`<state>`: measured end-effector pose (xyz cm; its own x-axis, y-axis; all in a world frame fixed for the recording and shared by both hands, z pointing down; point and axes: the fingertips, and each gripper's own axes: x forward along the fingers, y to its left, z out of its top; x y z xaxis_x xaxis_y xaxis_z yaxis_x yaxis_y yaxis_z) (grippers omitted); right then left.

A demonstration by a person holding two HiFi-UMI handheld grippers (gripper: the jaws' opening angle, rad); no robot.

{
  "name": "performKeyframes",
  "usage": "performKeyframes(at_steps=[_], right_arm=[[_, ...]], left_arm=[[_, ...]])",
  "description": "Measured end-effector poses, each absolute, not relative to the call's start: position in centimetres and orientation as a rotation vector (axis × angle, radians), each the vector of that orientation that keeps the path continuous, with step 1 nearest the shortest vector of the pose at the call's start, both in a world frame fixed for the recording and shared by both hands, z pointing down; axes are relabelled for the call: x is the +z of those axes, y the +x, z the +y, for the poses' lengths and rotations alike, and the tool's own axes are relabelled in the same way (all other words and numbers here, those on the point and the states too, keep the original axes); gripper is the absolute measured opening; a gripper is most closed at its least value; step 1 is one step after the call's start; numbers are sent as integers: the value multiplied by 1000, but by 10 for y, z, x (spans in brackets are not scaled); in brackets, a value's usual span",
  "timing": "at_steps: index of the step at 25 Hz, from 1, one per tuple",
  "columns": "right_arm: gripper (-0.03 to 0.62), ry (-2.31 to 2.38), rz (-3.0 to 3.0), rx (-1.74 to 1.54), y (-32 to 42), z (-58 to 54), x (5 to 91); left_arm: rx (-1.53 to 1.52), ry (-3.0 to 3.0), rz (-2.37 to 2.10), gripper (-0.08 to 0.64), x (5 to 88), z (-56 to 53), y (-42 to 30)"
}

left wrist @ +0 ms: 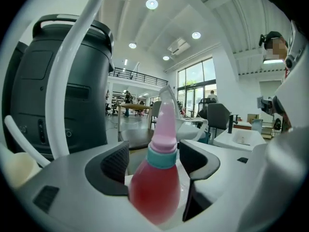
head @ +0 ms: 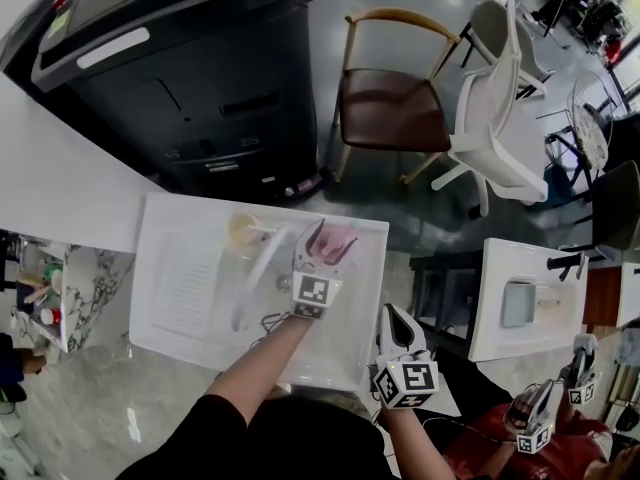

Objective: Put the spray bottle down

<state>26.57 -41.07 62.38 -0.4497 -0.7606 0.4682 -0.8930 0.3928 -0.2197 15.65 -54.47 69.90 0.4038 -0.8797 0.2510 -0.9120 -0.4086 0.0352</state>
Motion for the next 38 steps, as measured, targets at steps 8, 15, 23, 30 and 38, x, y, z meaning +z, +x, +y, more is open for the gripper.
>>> performKeyframes(at_steps=[8, 15, 23, 30, 38], right_arm=[[-2, 1522, -2358, 631, 261, -381, 603], [-2, 1673, -2299, 600, 267, -327, 579], [-2, 1770, -2292, 575, 204, -208, 551], [-2, 1689, -2386, 576, 104, -93, 531], [-2, 1661, -2467, 557, 43, -11, 501]], left_arm=[[274, 2437, -1455, 344, 698, -498, 158], [257, 2492, -1307, 345, 660, -404, 161], [161, 2594, -1100, 345, 599, -240, 120], [62, 2502, -1148, 342, 553, -108, 1], [-37, 2523, -1248, 77, 491, -16, -92]])
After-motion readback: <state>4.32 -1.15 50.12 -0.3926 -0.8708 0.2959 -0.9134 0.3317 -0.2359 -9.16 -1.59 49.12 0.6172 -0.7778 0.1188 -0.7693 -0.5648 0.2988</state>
